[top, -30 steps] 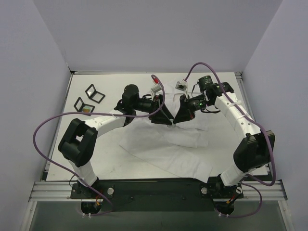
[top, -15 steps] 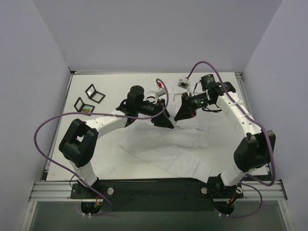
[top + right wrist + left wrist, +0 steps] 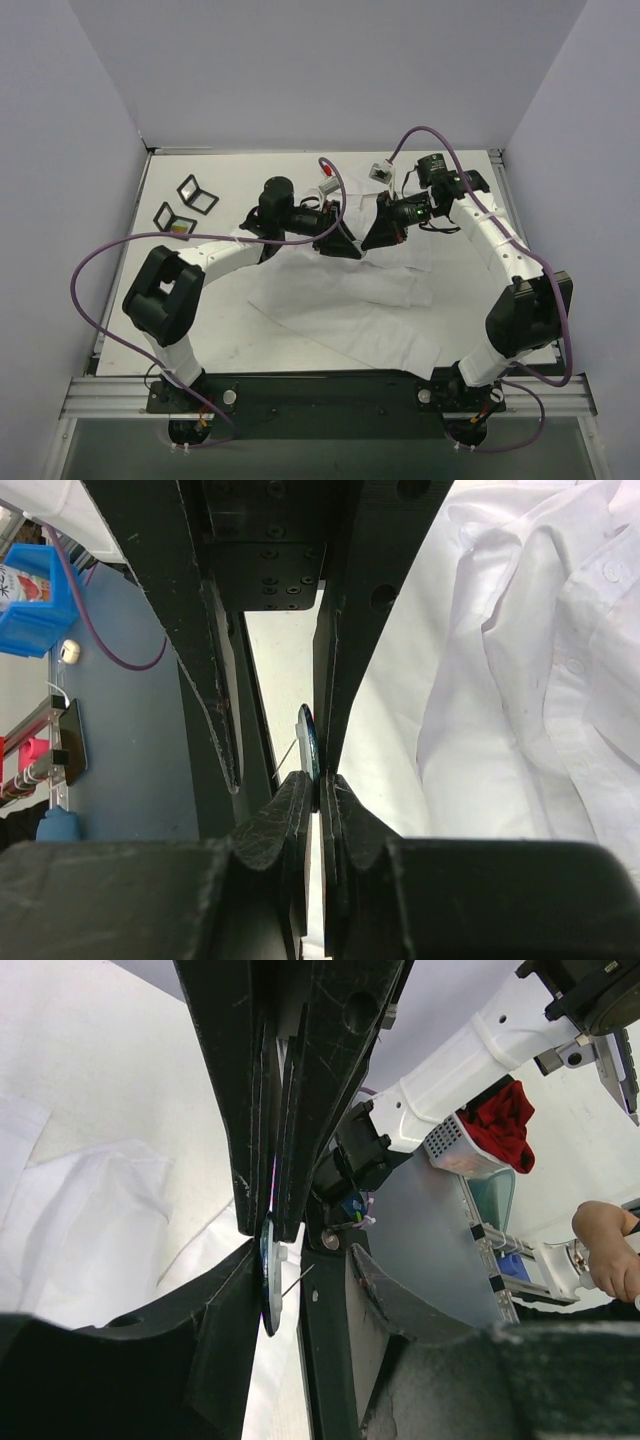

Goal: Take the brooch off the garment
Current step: Close the brooch.

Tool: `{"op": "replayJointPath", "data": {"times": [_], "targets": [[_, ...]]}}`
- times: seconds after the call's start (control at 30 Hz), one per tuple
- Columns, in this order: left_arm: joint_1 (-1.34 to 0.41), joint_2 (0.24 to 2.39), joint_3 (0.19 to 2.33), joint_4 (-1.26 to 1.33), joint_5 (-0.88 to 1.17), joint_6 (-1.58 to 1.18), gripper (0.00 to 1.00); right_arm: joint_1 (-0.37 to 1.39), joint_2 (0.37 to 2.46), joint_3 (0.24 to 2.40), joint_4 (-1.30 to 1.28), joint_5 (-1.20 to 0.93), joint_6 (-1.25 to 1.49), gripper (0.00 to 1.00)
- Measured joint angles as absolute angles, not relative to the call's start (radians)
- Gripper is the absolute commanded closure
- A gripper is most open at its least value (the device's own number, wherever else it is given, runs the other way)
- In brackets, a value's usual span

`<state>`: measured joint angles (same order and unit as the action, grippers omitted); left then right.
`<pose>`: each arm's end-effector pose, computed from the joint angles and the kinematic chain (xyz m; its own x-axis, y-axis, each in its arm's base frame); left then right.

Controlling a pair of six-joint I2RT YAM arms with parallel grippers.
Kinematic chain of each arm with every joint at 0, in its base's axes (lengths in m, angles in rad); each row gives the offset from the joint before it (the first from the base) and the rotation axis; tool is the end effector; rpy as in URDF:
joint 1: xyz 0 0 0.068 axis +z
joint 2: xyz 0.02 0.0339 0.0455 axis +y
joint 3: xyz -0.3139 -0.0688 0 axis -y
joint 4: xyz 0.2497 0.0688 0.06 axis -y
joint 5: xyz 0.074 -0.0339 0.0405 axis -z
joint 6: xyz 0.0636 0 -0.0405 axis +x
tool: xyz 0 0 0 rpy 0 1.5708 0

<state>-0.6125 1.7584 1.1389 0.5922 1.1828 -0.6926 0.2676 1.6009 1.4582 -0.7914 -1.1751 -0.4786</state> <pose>0.3055 -0.2866 0.3231 -0.6395 0.1541 -0.7532 0.7358 -0.1612 -0.6577 0.3160 0.1475 0.3719 -0.3977 -0.2931 -0.8694 -0.9172 0.1033 0.3848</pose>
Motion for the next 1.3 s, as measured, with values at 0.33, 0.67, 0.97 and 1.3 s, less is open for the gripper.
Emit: {"op": "replayJointPath", "data": {"times": [0.33, 0.67, 0.97, 1.3], "targets": [[-0.612, 1.765, 1.136, 0.617, 1.176, -0.704, 0.59, 0.259, 1.601, 1.456, -0.791, -1.187, -0.464, 1.00], [-0.607, 1.777, 1.129, 0.691, 1.179, -0.762, 0.55, 0.244, 1.600, 1.449, -0.785, -1.209, -0.459, 1.00], [-0.605, 1.782, 1.128, 0.712, 1.179, -0.782, 0.56, 0.236, 1.600, 1.446, -0.785, -1.214, -0.459, 1.00], [-0.601, 1.782, 1.127, 0.711, 1.179, -0.782, 0.62, 0.235, 1.599, 1.446, -0.785, -1.221, -0.459, 1.00]]}}
